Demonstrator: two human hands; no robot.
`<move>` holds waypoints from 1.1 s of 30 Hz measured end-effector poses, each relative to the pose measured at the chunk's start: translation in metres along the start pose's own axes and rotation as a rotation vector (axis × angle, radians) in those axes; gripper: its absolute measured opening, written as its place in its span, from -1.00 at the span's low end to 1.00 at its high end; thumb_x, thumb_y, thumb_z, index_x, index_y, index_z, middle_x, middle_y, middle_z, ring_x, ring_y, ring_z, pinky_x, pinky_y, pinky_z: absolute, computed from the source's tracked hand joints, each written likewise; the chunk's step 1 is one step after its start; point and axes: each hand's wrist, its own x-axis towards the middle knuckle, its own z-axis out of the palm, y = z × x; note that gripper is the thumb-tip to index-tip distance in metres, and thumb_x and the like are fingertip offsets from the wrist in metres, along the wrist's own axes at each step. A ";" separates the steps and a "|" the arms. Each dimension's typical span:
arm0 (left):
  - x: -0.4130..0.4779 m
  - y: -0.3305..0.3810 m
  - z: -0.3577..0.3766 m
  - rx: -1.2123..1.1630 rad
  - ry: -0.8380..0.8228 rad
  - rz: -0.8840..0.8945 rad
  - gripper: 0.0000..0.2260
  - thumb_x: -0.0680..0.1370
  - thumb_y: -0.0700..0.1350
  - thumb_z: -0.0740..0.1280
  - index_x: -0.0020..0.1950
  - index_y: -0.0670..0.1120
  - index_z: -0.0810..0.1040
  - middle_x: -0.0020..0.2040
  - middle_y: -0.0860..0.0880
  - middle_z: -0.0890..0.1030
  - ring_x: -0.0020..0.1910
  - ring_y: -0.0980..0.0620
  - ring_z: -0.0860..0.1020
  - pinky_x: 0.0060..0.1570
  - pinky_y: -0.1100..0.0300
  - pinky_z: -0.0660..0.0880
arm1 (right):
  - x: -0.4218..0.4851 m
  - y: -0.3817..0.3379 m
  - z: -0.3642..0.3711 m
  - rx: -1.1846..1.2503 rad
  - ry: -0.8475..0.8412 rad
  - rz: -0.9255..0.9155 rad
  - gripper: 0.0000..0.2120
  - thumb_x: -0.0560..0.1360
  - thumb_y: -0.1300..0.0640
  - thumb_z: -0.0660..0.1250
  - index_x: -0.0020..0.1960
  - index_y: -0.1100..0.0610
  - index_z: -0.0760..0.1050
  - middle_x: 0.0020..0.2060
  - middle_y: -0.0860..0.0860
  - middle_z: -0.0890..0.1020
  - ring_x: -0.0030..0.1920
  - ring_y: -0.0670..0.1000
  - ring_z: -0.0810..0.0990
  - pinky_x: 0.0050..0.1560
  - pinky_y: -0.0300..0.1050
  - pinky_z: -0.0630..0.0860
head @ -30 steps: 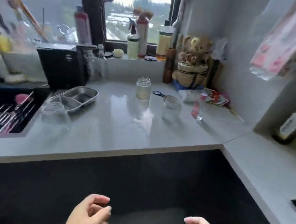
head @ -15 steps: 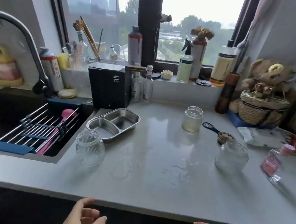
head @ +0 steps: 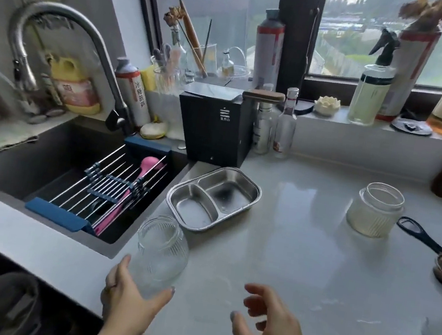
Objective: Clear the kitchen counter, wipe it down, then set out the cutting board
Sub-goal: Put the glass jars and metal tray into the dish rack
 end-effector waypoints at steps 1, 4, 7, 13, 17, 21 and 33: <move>0.008 -0.001 0.002 0.027 0.004 -0.012 -0.06 0.23 -0.07 0.55 0.45 -0.07 0.05 0.47 -0.16 0.12 0.39 -0.22 0.15 0.35 -0.05 0.16 | 0.008 -0.004 0.007 -0.023 -0.016 0.000 -0.63 0.31 0.05 0.43 -0.04 -0.24 0.33 -0.15 -0.18 0.57 -0.11 -0.20 0.55 -0.07 -0.36 0.47; 0.032 -0.007 0.007 0.159 -0.027 0.047 0.03 0.17 0.10 0.54 0.46 -0.01 -0.02 0.47 -0.10 0.18 0.43 -0.15 0.15 0.40 0.00 0.15 | 0.033 -0.018 0.032 -0.051 -0.040 -0.008 -0.57 0.33 0.02 0.41 0.14 -0.14 0.37 -0.03 -0.20 0.52 -0.05 -0.28 0.49 0.08 -0.28 0.47; 0.050 -0.009 0.008 0.183 -0.074 0.099 0.08 0.10 0.21 0.51 0.43 0.07 -0.05 0.44 -0.05 0.22 0.46 -0.06 0.10 0.44 0.03 0.06 | 0.057 -0.035 0.060 -0.072 -0.141 -0.004 -0.42 0.35 0.00 0.39 0.32 -0.08 0.27 0.10 -0.18 0.44 0.04 -0.24 0.46 0.14 -0.32 0.43; 0.062 0.009 -0.007 -0.008 -0.025 0.269 -0.18 -0.02 0.19 0.20 0.15 -0.21 0.50 0.04 -0.18 0.60 0.12 -0.19 0.53 0.24 -0.16 0.33 | 0.095 -0.069 0.098 0.037 -0.304 0.106 -0.34 0.24 0.07 0.47 0.24 -0.24 0.28 0.18 -0.08 0.49 0.13 -0.12 0.53 0.07 -0.26 0.53; 0.105 0.007 -0.050 -0.241 -0.190 0.296 -0.14 -0.06 0.05 0.57 0.21 0.05 0.37 0.10 0.03 0.54 0.09 0.02 0.50 0.14 0.04 0.45 | 0.117 -0.101 0.116 0.222 -0.349 0.110 -0.41 0.16 0.03 0.49 0.15 -0.17 0.40 0.03 -0.10 0.59 -0.03 -0.14 0.61 -0.16 -0.38 0.54; 0.168 0.003 -0.094 -0.369 -0.404 0.339 -0.11 0.01 -0.03 0.64 0.20 0.30 0.25 0.15 0.10 0.52 0.09 0.17 0.54 -0.02 0.23 0.53 | 0.149 -0.133 0.155 0.367 -0.455 0.098 -0.43 0.16 0.06 0.46 0.16 -0.12 0.45 0.07 -0.01 0.62 0.00 -0.03 0.65 0.03 -0.11 0.61; 0.372 0.006 -0.091 0.144 -0.003 0.256 -0.20 0.08 -0.05 0.56 0.21 -0.08 0.23 0.19 -0.21 0.41 0.16 -0.19 0.37 0.22 0.01 0.32 | 0.204 -0.122 0.187 -0.095 -0.063 0.071 -0.42 0.33 0.04 0.43 0.29 -0.14 0.31 -0.01 -0.25 0.50 0.01 -0.21 0.53 -0.08 -0.43 0.44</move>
